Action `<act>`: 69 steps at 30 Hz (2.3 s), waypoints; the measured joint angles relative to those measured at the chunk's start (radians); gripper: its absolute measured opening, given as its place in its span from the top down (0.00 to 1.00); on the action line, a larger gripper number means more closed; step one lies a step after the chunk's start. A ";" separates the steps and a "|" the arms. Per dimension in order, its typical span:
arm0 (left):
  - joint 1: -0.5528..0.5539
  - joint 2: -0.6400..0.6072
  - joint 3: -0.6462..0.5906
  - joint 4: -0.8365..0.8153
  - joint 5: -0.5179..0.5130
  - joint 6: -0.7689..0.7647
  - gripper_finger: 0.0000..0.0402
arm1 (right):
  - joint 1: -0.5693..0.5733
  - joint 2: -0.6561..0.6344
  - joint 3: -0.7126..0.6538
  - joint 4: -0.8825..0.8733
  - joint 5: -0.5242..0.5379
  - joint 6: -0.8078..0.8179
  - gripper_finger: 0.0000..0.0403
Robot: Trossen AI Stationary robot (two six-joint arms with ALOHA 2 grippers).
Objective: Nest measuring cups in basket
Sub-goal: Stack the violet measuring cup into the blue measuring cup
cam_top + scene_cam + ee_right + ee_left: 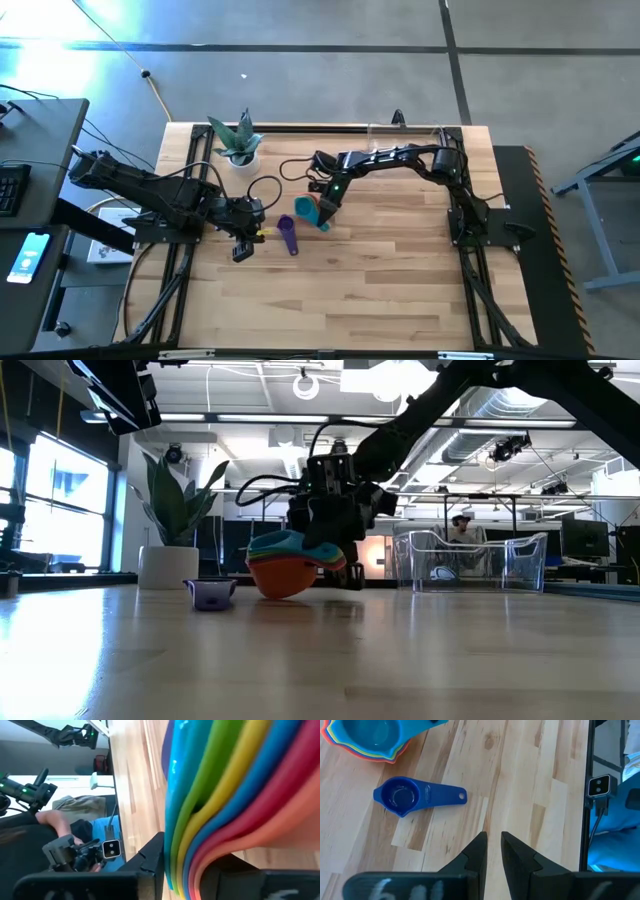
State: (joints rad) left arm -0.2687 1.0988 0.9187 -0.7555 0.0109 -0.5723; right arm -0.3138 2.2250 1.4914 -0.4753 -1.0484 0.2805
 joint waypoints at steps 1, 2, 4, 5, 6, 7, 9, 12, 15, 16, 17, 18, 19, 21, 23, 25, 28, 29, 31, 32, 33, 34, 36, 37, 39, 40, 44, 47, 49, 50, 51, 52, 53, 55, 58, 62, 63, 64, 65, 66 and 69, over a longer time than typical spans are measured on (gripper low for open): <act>0.000 0.000 0.000 0.000 0.000 0.000 0.88 | 0.000 0.000 0.000 -0.003 0.001 0.002 0.83; 0.000 0.000 0.000 0.000 0.000 0.000 0.88 | -0.001 0.001 0.000 -0.006 0.002 0.004 0.82; 0.000 0.000 0.000 0.000 0.000 0.000 0.88 | -0.002 0.001 0.000 -0.007 0.001 0.007 0.81; 0.000 0.000 0.000 0.000 0.000 0.000 0.88 | -0.002 0.001 0.000 -0.007 -0.001 0.007 0.81; 0.000 0.000 0.000 0.000 0.000 0.000 0.88 | -0.002 0.002 0.000 -0.007 -0.002 0.007 0.81; 0.000 0.000 0.000 0.000 0.000 0.000 0.88 | -0.002 0.002 0.000 -0.007 -0.003 0.007 0.81; 0.000 0.000 0.000 0.000 0.000 0.000 0.88 | -0.002 0.003 0.000 -0.006 -0.003 0.003 0.80; 0.000 0.000 0.000 0.000 0.000 0.000 0.88 | -0.002 0.004 -0.002 -0.006 -0.001 0.003 0.77; 0.000 0.000 0.000 0.000 0.000 0.000 0.88 | -0.003 0.006 -0.003 -0.008 0.003 0.003 0.70; 0.000 0.000 0.000 0.000 0.000 0.000 0.88 | -0.004 0.006 -0.003 -0.009 0.005 0.003 0.67; 0.000 0.000 0.000 0.000 0.000 0.000 0.88 | -0.006 0.006 -0.003 -0.010 0.005 0.004 0.65; 0.000 0.000 0.000 0.000 0.000 0.000 0.88 | -0.007 0.006 -0.003 -0.011 0.005 0.010 0.62; 0.000 0.000 0.000 0.000 0.000 0.000 0.88 | -0.009 0.006 -0.003 -0.013 0.005 0.012 0.60; 0.000 0.000 0.000 0.000 0.000 0.000 0.88 | -0.014 0.006 -0.003 -0.014 0.003 0.013 0.55; 0.000 0.000 0.000 0.000 0.000 0.000 0.88 | -0.019 0.006 -0.003 -0.021 0.001 0.018 0.52; 0.000 0.000 0.000 0.000 0.000 0.000 0.88 | -0.022 0.005 -0.003 -0.030 0.001 0.017 0.50; 0.000 0.000 0.000 0.000 0.000 0.000 0.88 | -0.028 0.005 -0.002 -0.060 0.001 0.009 0.47; 0.000 0.000 0.000 0.000 0.000 0.000 0.88 | -0.031 0.004 -0.002 -0.072 0.002 0.006 0.46; 0.000 0.000 0.000 0.000 0.000 0.000 0.88 | -0.035 -0.006 -0.002 -0.095 0.009 -0.011 0.46; 0.000 0.000 0.000 0.001 0.000 0.000 0.88 | -0.039 -0.016 -0.002 -0.099 0.021 -0.019 0.45; 0.000 0.000 0.000 0.001 0.000 0.000 0.88 | -0.040 -0.027 -0.002 -0.110 0.034 -0.027 0.45; 0.000 0.000 0.000 0.001 0.000 0.000 0.88 | -0.043 -0.037 -0.001 -0.113 0.048 -0.029 0.45; 0.000 0.000 0.000 0.004 0.000 0.000 0.88 | -0.049 -0.056 -0.001 -0.127 0.076 -0.036 0.45; 0.000 0.000 0.000 0.004 0.000 0.000 0.88 | -0.051 -0.066 -0.001 -0.129 0.088 -0.038 0.45; 0.000 0.000 0.000 0.006 0.000 0.000 0.88 | -0.053 -0.081 -0.001 -0.144 0.104 -0.036 0.45; 0.000 0.000 0.000 0.007 0.000 0.000 0.88 | -0.053 -0.092 -0.001 -0.155 0.115 -0.038 0.45; 0.000 0.000 0.000 0.011 0.000 0.000 0.88 | -0.049 -0.144 -0.001 -0.216 0.177 -0.054 0.45; 0.000 0.000 0.000 0.014 0.000 0.000 0.88 | -0.043 -0.196 -0.001 -0.255 0.258 -0.062 0.45; 0.000 0.000 0.000 0.015 0.000 0.000 0.88 | -0.036 -0.234 -0.001 -0.276 0.315 -0.047 0.45; 0.000 0.000 0.000 0.015 0.000 0.000 0.88 | -0.032 -0.256 -0.001 -0.276 0.345 -0.026 0.45; 0.000 0.000 0.000 0.017 0.000 0.000 0.88 | -0.027 -0.273 0.000 -0.276 0.382 -0.004 0.45; 0.000 0.000 0.000 0.018 0.000 0.000 0.88 | -0.019 -0.291 0.000 -0.272 0.422 0.023 0.45; 0.000 0.000 0.000 0.019 0.000 0.000 0.88 | -0.010 -0.308 0.000 -0.272 0.463 0.054 0.45; 0.000 0.000 0.000 0.020 0.000 0.000 0.88 | 0.015 -0.336 0.000 -0.265 0.540 0.120 0.45; 0.000 0.000 0.000 0.021 0.000 0.000 0.88 | 0.062 -0.369 0.000 -0.249 0.639 0.224 0.45; 0.000 0.000 0.000 0.021 0.000 0.000 0.88 | 0.138 -0.388 0.000 -0.197 0.761 0.345 0.45; 0.000 0.000 0.000 0.021 0.000 0.000 0.88 | 0.157 -0.389 0.000 -0.180 0.789 0.380 0.45; 0.000 0.000 0.000 0.021 0.000 0.000 0.88 | 0.176 -0.390 0.000 -0.168 0.816 0.418 0.45; 0.000 0.000 0.000 0.021 0.000 0.007 0.88 | 0.197 -0.391 0.000 -0.152 0.841 0.453 0.45; 0.000 0.000 0.000 0.021 0.000 0.023 0.88 | 0.216 -0.392 0.000 -0.130 0.864 0.489 0.45; 0.000 0.000 0.000 0.021 0.000 0.059 0.88 | 0.272 -0.392 0.000 -0.085 0.928 0.599 0.45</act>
State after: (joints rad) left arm -0.2687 1.0992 0.9188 -0.7348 0.0109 -0.5130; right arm -0.0417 1.8328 1.4914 -0.5600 -0.1199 0.8796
